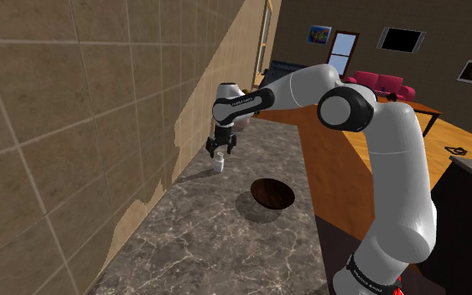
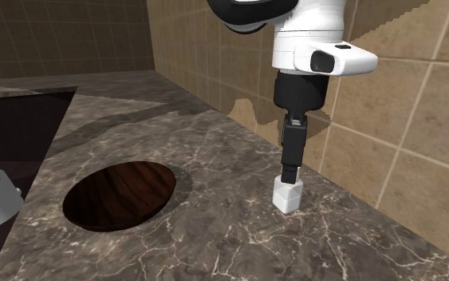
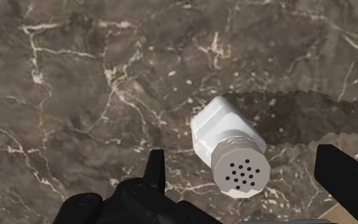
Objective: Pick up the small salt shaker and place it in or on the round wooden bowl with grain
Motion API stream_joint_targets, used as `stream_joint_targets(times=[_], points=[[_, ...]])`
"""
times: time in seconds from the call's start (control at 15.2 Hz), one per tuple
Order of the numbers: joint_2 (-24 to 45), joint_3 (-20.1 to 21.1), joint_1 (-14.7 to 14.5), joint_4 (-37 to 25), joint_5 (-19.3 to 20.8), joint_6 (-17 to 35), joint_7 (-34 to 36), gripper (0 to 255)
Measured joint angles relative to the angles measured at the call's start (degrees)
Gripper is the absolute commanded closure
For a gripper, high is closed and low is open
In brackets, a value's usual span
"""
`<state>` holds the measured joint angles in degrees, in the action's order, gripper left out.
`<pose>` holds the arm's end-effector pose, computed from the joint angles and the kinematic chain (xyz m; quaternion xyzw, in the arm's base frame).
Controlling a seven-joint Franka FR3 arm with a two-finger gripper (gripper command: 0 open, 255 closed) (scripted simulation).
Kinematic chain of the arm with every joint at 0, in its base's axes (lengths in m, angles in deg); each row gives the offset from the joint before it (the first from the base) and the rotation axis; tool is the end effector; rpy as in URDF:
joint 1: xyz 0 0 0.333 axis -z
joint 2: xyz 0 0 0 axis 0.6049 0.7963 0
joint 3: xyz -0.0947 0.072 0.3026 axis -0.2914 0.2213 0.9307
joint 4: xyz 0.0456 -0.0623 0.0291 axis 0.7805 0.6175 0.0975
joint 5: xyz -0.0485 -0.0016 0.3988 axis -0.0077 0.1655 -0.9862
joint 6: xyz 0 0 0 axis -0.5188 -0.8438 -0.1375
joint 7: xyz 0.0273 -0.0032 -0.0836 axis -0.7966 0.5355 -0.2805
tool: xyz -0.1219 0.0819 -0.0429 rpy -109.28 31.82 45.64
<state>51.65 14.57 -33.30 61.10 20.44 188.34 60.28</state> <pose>0.7036 -0.0585 0.2966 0.9898 -0.1420 0.0036 0.0066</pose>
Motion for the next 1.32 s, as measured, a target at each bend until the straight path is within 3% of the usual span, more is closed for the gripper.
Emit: stream_joint_targets(times=[0.07, 0.13, 0.79, 1.32], points=[[0.0, 0.0, 0.0, 0.0, 0.0, 0.0, 0.0, 0], [0.0, 0.0, 0.0, 0.0, 0.0, 0.0, 0.0, 255], [0.0, 0.0, 0.0, 0.0, 0.0, 0.0, 0.0, 255], [-2.1, 0.0, 0.0, -2.1, 0.0, -4.2, 0.0, 255]])
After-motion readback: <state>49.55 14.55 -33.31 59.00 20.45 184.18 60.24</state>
